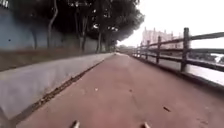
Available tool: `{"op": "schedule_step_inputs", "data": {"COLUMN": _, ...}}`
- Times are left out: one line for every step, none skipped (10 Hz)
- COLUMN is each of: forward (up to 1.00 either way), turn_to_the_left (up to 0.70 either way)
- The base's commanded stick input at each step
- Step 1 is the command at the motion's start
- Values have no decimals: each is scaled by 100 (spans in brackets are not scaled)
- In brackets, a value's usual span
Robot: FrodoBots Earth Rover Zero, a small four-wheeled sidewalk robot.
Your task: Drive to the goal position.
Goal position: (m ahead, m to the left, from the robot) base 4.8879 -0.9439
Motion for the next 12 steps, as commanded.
{"op": "schedule_step_inputs", "data": {"forward": 70, "turn_to_the_left": 0}}
{"op": "schedule_step_inputs", "data": {"forward": 70, "turn_to_the_left": -23}}
{"op": "schedule_step_inputs", "data": {"forward": 70, "turn_to_the_left": -22}}
{"op": "schedule_step_inputs", "data": {"forward": 70, "turn_to_the_left": -1}}
{"op": "schedule_step_inputs", "data": {"forward": 70, "turn_to_the_left": 0}}
{"op": "schedule_step_inputs", "data": {"forward": 70, "turn_to_the_left": 0}}
{"op": "schedule_step_inputs", "data": {"forward": 70, "turn_to_the_left": 0}}
{"op": "schedule_step_inputs", "data": {"forward": 70, "turn_to_the_left": 0}}
{"op": "schedule_step_inputs", "data": {"forward": 70, "turn_to_the_left": 0}}
{"op": "schedule_step_inputs", "data": {"forward": 70, "turn_to_the_left": 0}}
{"op": "schedule_step_inputs", "data": {"forward": 70, "turn_to_the_left": 0}}
{"op": "schedule_step_inputs", "data": {"forward": 70, "turn_to_the_left": 0}}
